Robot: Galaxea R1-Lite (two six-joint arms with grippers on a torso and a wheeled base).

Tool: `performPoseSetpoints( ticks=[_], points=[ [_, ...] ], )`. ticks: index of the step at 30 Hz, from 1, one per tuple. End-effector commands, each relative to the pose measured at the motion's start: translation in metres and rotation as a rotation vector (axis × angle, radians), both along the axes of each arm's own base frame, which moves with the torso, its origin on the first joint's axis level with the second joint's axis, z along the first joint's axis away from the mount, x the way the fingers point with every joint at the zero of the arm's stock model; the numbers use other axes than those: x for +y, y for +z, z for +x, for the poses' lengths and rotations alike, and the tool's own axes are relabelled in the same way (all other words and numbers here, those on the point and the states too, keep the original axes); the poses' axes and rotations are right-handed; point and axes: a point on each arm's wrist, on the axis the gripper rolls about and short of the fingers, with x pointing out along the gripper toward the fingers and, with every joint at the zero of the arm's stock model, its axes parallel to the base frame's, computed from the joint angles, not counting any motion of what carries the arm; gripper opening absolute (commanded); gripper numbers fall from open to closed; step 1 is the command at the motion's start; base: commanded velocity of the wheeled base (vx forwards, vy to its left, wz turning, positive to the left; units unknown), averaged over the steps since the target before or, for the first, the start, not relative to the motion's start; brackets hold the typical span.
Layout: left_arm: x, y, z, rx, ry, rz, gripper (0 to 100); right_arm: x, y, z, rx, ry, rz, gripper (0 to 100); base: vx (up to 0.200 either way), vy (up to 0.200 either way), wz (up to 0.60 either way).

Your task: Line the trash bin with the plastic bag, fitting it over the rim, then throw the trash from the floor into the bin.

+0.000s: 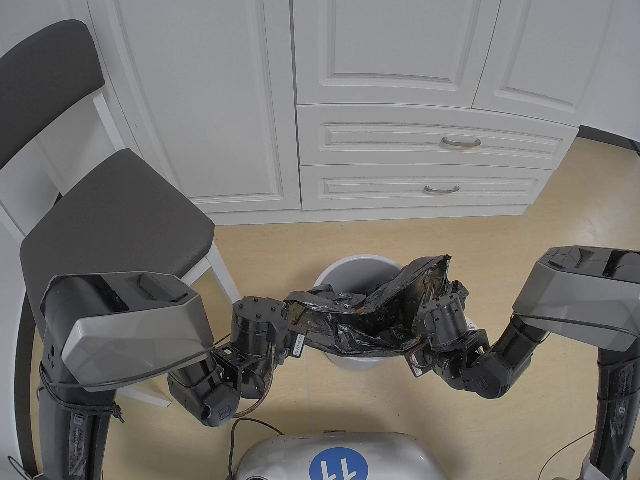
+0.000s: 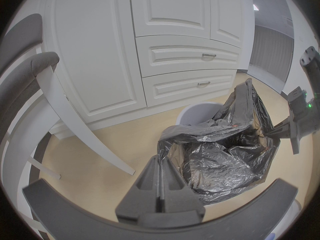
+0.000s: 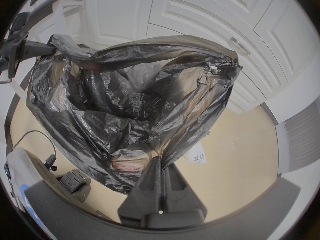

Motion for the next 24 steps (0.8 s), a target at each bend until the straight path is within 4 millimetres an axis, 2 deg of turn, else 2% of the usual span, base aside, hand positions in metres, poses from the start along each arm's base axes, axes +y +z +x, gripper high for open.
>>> performPoseSetpoints(
  ticks=[1,4,9,13,16,24],
  points=[
    [0.001,0.006,-0.005,-0.004,-0.007,0.005,0,-0.002,0.005,-0.005,0.0,0.011,-0.008,0,0.0,0.0,0.0],
    [0.003,0.011,-0.008,-0.005,-0.01,0.007,0,-0.003,0.009,-0.008,-0.004,0.013,-0.007,0,0.0,0.0,0.0],
    [0.0,0.007,-0.013,0.008,-0.025,0.02,0,-0.004,0.002,-0.012,0.022,0.032,-0.045,0,0.0,0.0,0.0],
    [-0.001,-0.005,-0.015,0.036,-0.039,0.049,0,0.006,-0.025,-0.018,0.074,0.067,-0.081,0,0.0,0.0,0.0],
    [-0.003,-0.011,-0.016,0.047,-0.049,0.065,0,0.009,-0.036,-0.018,0.093,0.074,-0.092,0,0.0,0.0,0.0],
    [-0.006,-0.02,-0.016,0.059,-0.055,0.074,0,0.01,-0.029,-0.011,0.041,0.059,-0.055,0,0.0,0.0,0.0]
  ],
)
